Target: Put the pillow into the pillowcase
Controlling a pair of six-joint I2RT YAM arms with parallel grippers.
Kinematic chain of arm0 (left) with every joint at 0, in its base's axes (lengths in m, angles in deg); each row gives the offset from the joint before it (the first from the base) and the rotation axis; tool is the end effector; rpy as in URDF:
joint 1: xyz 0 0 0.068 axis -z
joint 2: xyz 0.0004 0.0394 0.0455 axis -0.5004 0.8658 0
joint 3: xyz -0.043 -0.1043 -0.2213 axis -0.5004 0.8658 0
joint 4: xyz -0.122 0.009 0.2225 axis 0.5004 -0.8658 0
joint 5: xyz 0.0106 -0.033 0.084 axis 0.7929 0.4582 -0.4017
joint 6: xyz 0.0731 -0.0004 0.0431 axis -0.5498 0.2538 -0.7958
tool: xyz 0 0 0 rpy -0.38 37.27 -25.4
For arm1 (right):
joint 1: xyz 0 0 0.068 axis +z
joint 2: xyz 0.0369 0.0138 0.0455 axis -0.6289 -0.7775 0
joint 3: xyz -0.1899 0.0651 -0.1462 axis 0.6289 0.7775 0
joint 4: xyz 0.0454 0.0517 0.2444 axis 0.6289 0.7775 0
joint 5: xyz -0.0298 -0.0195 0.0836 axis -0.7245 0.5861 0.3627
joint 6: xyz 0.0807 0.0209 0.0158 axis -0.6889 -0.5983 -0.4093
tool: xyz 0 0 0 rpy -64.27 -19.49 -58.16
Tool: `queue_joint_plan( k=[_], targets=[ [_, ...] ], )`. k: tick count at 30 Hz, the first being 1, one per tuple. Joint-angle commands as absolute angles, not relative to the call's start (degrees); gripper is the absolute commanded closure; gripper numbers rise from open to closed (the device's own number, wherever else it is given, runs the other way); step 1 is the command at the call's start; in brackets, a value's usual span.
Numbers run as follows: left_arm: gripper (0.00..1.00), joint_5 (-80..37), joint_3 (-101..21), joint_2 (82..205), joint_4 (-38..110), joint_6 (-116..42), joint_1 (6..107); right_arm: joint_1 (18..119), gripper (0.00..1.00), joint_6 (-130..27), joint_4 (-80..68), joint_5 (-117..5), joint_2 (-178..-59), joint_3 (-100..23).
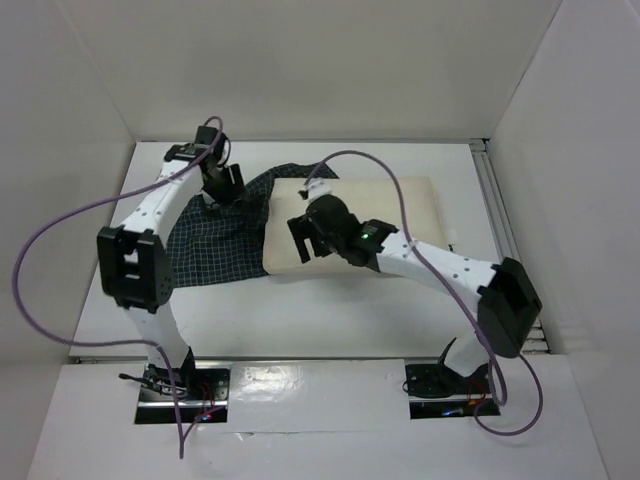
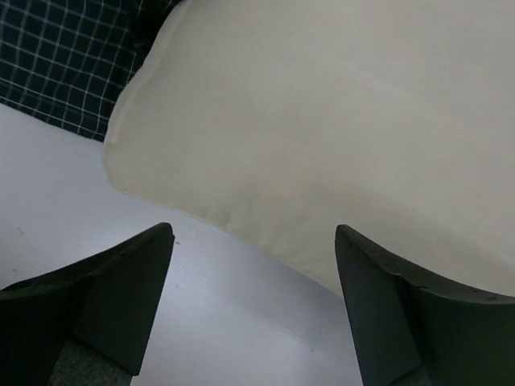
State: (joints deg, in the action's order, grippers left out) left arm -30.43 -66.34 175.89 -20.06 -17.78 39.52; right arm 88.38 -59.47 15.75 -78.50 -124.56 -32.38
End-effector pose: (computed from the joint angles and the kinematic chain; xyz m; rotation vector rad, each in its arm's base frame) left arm 0.3983 -0.0655 0.2288 -0.5104 2.6438 -0.2050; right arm 0.2510 0.2642 0.2473 -0.5416 2.1823 0.3219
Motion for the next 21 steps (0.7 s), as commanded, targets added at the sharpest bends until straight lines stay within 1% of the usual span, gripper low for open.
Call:
queue_joint_plan(
  k=[1,2,3,4,5,6,7,8,9,11,14,16,18,21],
  targets=[
    [0.23,-28.35,-58.13,164.6,-17.33,-14.31,38.64,90.83,0.12,-57.45,10.58,-82.75,-131.63,-33.05],
    [0.24,-25.99,-52.36,162.41,-16.02,-13.62,38.64,91.35,0.12,-57.45,10.04,-82.76,-133.3,-33.57],
    [0.24,-25.97,-49.52,160.21,-14.87,-12.65,38.64,91.35,0.13,-57.45,9.51,-82.76,-136.1,-33.58],
    [0.25,-25.97,-46.53,155.66,-12.68,-11.95,38.64,90.83,0.21,-57.45,8.12,-81.8,-137.35,-33.58],
    [0.25,-23.27,-40.5,153.44,-11.18,-11.94,38.64,90.83,0.3,-57.45,7.41,-81.27,-138.4,-33.58],
    [0.26,-22.28,-37.39,151.33,-9.86,-10.63,38.64,90.13,0.43,-57.45,7.4,-79.96,-139.11,-33.58],
    [0.26,-21.32,-34.58,146.96,-6.89,-10.62,39.42,90.12,0.81,-57.45,6.88,-78.99,-139.73,-33.58],
    [0.26,-20.26,-29.68,144.91,-5.3,-10.62,40.12,90.12,0.94,-57.45,6.87,-78.98,-139.73,-33.58],
    [0.26,-21.38,-27.63,143.07,-4.5,-9.49,40.65,90.12,1.0,-57.45,6.87,-77.93,-138.95,-33.58],
    [0.25,-22.45,-22.63,138.32,-2.39,-8.78,40.66,90.12,1.0,-57.45,7.48,-77.92,-137.89,-33.58],
    [0.24,-20.0,-17.96,134.28,0.68,-6.76,41.27,90.12,1.0,-56.92,8.1,-77.92,-135.96,-33.05],
    [0.24,-19.99,-16.63,132.86,1.4,-4.83,41.98,89.6,1.0,-56.92,9.59,-79.41,-135.34,-33.05],
    [0.21,-19.99,-16.09,131.63,2.28,-4.82,43.55,89.07,1.0,-56.92,10.12,-80.91,-134.82,-33.05],
    [0.21,-21.22,-16.09,130.39,-0.44,-4.82,43.56,87.76,1.0,-57.45,10.74,-82.14,-134.2,-32.53]
  ],
)
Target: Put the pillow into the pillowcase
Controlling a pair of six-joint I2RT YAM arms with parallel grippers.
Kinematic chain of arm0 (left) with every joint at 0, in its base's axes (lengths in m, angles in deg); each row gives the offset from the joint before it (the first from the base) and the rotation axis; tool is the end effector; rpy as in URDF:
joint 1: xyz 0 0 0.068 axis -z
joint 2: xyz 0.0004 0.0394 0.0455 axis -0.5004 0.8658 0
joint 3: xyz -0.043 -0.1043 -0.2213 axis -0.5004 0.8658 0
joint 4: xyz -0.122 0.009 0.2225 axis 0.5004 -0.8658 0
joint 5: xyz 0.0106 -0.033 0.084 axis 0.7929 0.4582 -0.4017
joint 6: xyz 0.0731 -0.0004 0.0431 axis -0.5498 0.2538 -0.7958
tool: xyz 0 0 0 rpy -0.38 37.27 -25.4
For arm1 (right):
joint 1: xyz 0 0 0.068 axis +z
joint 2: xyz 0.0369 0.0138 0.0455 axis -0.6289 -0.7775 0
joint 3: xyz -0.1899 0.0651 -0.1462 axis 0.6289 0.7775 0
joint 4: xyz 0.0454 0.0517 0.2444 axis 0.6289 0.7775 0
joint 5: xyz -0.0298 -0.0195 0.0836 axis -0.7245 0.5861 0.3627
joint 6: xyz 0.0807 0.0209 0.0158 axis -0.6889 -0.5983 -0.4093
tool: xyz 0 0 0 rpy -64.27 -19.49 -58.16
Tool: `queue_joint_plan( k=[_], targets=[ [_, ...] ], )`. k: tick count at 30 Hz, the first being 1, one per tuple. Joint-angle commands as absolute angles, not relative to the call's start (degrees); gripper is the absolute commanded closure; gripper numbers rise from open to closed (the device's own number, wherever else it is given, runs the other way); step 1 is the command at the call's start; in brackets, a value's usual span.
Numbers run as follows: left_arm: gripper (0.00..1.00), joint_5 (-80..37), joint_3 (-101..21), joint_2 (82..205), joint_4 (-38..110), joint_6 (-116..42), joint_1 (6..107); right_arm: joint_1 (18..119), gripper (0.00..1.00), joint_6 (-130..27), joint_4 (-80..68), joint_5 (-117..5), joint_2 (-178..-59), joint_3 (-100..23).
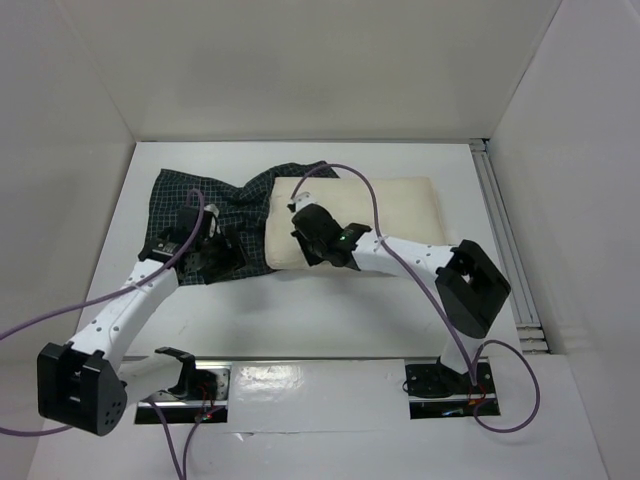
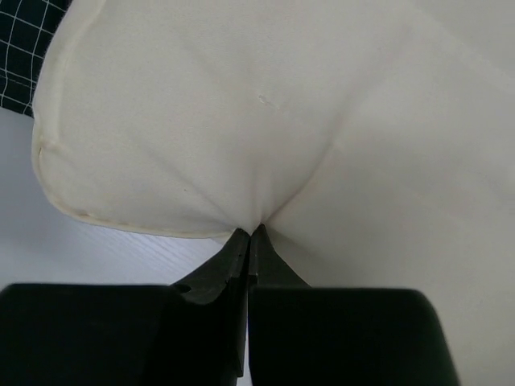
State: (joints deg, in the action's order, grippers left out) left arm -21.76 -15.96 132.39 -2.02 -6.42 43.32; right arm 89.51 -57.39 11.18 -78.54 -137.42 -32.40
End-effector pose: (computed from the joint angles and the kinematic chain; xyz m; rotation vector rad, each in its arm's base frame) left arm 0.2428 -0.0678 0.2035 -0.5877 2.4944 -0.5676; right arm 0.2649 0.2923 0.1751 -0.6613 2.2822 0.2240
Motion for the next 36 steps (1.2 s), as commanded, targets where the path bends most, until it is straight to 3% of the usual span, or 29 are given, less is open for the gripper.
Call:
queue_joint_plan(
  k=[1,9,12,13,19,21,23,24,29,36],
  targets=[
    [0.21,-21.22,-16.09,129.0,-2.53,-4.82,44.08,87.23,1.0,-58.06,10.74,-82.14,-133.41,-32.0],
    [0.21,-22.63,-16.7,122.14,-7.21,-4.29,44.09,86.17,1.0,-60.08,10.74,-85.3,-133.32,-33.05],
    [0.19,-24.73,-17.32,122.13,-8.71,-4.82,44.09,85.64,1.0,-60.08,10.22,-84.26,-131.57,-32.52],
    [0.13,-25.69,-17.85,122.13,-9.23,-4.82,44.09,85.64,1.0,-60.08,10.21,-83.73,-131.04,-31.74],
    [0.12,-26.22,-19.43,124.76,-9.23,-4.82,44.09,85.64,0.97,-59.56,9.68,-80.82,-129.89,-30.68],
    [0.12,-27.8,-19.43,125.64,-9.23,-4.82,44.09,85.64,0.56,-59.03,8.55,-78.02,-129.89,-31.9],
    [0.12,-29.12,-19.43,127.65,-8.62,-4.82,44.09,85.64,0.27,-58.24,8.54,-76.96,-129.89,-33.48],
    [0.12,-29.13,-19.43,128.62,-7.58,-4.82,44.09,85.64,0.19,-58.24,10.02,-76.96,-129.89,-34.27],
    [0.12,-27.2,-21.71,136.79,-3.96,-5.52,44.09,85.12,0.0,-58.32,14.16,-80.9,-126.74,-37.44],
    [0.14,-20.96,-24.36,149.1,5.08,-6.67,45.93,74.52,0.0,-66.14,25.66,-86.02,-116.63,-33.85]
  ],
)
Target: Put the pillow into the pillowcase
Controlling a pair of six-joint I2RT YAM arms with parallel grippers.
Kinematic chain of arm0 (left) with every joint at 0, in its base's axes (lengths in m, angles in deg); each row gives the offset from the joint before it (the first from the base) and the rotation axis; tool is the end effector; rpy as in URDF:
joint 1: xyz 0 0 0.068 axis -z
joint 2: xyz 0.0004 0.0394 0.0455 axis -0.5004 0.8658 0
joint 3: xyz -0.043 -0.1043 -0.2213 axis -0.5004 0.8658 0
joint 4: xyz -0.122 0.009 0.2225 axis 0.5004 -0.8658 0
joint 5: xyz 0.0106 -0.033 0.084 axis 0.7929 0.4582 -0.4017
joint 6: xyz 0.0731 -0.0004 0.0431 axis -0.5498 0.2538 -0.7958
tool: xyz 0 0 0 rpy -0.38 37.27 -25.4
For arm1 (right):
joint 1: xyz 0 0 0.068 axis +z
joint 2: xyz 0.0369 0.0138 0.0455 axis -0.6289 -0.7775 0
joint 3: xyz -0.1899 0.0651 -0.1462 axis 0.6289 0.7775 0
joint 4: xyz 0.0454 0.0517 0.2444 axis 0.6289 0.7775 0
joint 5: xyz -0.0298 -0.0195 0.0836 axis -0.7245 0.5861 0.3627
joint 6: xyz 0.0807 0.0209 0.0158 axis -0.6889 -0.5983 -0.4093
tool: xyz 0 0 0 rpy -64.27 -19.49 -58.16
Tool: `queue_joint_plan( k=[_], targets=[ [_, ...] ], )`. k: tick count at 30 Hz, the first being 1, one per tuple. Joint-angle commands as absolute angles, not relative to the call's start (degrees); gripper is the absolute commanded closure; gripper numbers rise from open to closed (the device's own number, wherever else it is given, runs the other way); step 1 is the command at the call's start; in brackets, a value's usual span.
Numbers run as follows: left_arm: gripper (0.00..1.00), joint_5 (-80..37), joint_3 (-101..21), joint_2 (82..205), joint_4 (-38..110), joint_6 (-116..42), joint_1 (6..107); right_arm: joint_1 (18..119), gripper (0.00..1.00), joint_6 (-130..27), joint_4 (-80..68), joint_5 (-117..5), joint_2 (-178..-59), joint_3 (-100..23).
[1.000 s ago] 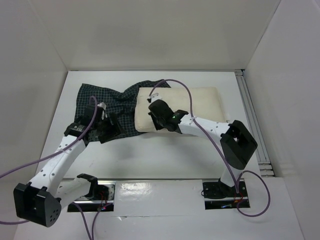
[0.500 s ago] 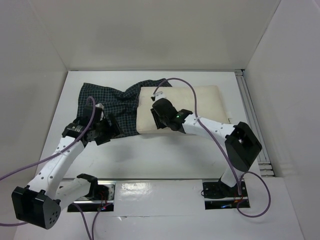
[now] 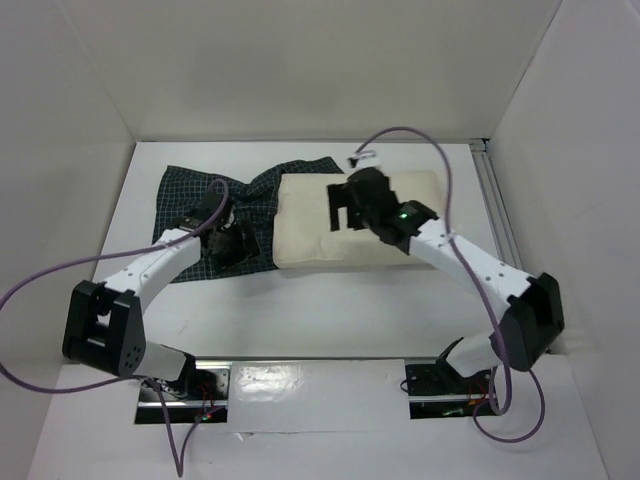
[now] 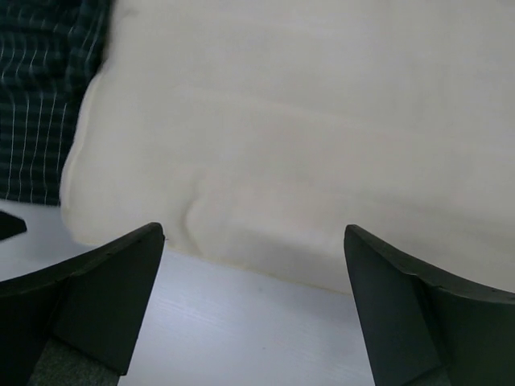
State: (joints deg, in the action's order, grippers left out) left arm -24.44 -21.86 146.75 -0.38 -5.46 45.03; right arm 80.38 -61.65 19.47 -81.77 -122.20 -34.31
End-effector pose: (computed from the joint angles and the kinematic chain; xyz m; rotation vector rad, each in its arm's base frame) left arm 0.2787 -0.0816 0.1763 -0.6249 2.5999 -0.4691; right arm 0.2809 0.2173 0.2667 -0.3085 2.1938 0.2140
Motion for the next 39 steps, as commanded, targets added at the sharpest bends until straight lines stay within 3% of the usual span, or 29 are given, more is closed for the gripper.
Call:
queue_joint_plan(
  k=[1,8,14,16,18,19,20,22,23,24,25,26,27,34,39],
  targets=[
    [0.14,-20.26,-25.92,150.33,6.66,-6.67,46.54,72.3,0.0,-67.45,27.94,-85.31,-115.23,-32.62],
    [0.16,-18.33,-36.46,162.72,9.05,-7.28,48.3,52.0,0.0,-77.2,18.31,-62.15,-100.98,-11.37],
    [0.18,-17.27,-41.41,170.81,7.2,-7.81,50.06,43.2,0.0,-81.52,8.99,-51.57,-104.66,-5.64],
    [0.24,-17.27,-41.41,170.82,7.72,-7.81,50.67,41.17,0.0,-82.85,4.7,-48.93,-105.98,-4.57],
    [0.32,-17.27,-42.02,171.35,7.73,-7.81,51.29,39.94,0.0,-84.34,2.84,-47.17,-108.6,-4.04],
    [0.61,-17.27,-42.02,171.35,7.73,-7.81,51.29,39.94,0.0,-84.34,1.61,-47.16,-109.75,-4.57],
    [0.73,-17.27,-42.72,171.35,7.73,-7.81,51.29,39.94,0.0,-84.86,0.73,-47.16,-110.89,-4.57],
    [0.97,-16.74,-43.51,171.35,7.73,-8.42,51.29,39.94,0.14,-85.48,-3.73,-47.16,-113.97,-4.57],
    [1.0,-16.74,-44.21,171.96,6.94,-8.42,51.29,39.94,0.24,-84.35,-4.55,-47.95,-114.94,-5.36],
    [1.0,-16.74,-45.96,171.96,6.33,-8.42,51.29,41.33,0.56,-81.73,-3.86,-52.3,-117.3,-8.5],
    [1.0,-16.74,-46.76,172.49,5.54,-8.95,51.29,41.87,0.76,-80.23,-2.37,-54.17,-118.45,-10.62],
    [1.0,-16.74,-47.64,172.49,5.53,-8.95,51.29,42.39,0.91,-79.17,0.43,-55.85,-119.33,-12.72],
    [1.0,-18.04,-49.56,172.49,4.83,-8.95,51.29,42.4,1.0,-78.37,1.32,-57.08,-119.95,-14.57],
    [1.0,-19.9,-59.84,175.91,2.11,-8.42,51.29,43.01,1.0,-75.64,3.26,-62.97,-117.76,-24.51],
    [1.0,-21.65,-61.36,177.59,2.1,-7.9,51.29,43.54,1.0,-75.64,0.38,-62.98,-118.29,-23.47]
  ],
)
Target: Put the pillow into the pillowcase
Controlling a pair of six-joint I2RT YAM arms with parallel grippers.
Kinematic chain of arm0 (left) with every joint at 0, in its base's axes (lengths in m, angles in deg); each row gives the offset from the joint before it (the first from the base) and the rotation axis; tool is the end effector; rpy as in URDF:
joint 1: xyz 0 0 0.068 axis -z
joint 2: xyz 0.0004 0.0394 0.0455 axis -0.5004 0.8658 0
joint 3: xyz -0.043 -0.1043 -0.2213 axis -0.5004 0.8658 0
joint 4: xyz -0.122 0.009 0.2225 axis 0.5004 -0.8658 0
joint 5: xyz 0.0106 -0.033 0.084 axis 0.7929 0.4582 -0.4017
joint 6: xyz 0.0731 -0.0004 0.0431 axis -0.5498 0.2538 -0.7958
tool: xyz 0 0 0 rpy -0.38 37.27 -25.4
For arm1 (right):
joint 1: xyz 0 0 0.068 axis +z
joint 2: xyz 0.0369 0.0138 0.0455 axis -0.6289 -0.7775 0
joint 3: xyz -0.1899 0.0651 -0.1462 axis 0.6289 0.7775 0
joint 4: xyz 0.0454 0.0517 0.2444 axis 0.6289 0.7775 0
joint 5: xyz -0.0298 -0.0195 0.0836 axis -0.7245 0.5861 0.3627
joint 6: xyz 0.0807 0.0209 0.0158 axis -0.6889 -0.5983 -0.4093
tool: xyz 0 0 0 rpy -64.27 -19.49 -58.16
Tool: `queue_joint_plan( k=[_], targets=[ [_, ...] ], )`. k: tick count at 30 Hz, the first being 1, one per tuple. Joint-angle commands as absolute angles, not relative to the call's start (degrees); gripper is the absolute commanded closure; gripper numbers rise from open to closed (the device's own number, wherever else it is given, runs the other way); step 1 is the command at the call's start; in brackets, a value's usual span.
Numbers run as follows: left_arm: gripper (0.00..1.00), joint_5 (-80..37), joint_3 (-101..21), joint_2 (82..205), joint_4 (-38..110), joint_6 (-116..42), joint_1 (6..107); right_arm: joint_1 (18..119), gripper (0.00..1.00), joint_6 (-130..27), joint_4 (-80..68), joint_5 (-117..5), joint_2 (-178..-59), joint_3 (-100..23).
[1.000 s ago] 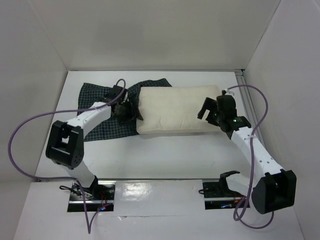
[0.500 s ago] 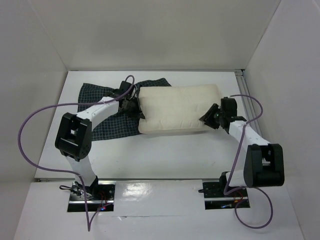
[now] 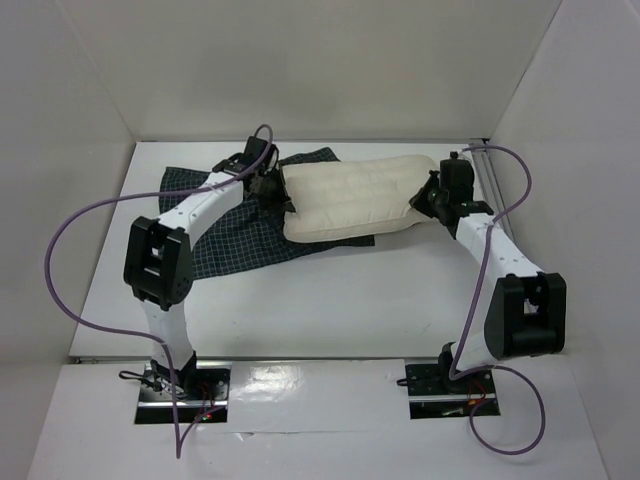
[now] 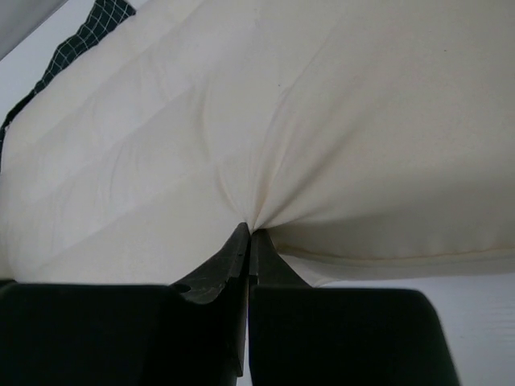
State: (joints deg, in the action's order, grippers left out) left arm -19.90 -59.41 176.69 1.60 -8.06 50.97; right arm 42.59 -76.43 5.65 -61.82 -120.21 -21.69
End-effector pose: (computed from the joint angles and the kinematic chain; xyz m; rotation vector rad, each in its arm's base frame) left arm 0.4034 -0.1678 0.2156 -0.3602 2.5120 -0.6682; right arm 0.3499 0.0249 0.2250 0.5141 2.1548 0.3844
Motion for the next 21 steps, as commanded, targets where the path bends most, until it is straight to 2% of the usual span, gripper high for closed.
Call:
queue_joint_plan(
  k=[1,6,7,11,12,16,18,21],
  targets=[
    [0.99,-22.36,-61.88,178.55,0.54,-7.9,51.29,43.54,1.0,-75.64,0.37,-63.59,-119.07,-23.47],
    [0.77,-26.31,-60.57,177.51,-1.94,-9.57,51.29,43.54,1.0,-75.64,-1.74,-62.55,-118.91,-20.74],
    [0.59,-26.84,-59.96,176.72,-2.55,-9.57,51.29,43.54,1.0,-75.64,-1.74,-62.54,-118.9,-20.74],
    [0.32,-28.95,-54.7,171.27,-2.56,-10.09,50.77,43.54,1.0,-74.42,-0.6,-62.02,-119.43,-21.27],
    [0.29,-28.95,-53.89,170.13,-1.95,-10.09,50.07,43.54,1.0,-74.41,-0.6,-62.02,-119.43,-21.27],
    [0.29,-29.57,-49.5,166.0,-0.19,-10.09,48.74,43.01,1.0,-74.41,-0.07,-61.31,-119.43,-21.8],
    [0.32,-28.87,-47.39,165.99,0.6,-9.39,47.17,42.49,1.0,-74.41,-0.07,-61.31,-119.43,-22.33],
    [0.32,-25.45,-45.28,166.86,4.55,-8.25,45.94,41.96,1.0,-74.41,0.62,-60.79,-119.43,-23.55]
  ],
)
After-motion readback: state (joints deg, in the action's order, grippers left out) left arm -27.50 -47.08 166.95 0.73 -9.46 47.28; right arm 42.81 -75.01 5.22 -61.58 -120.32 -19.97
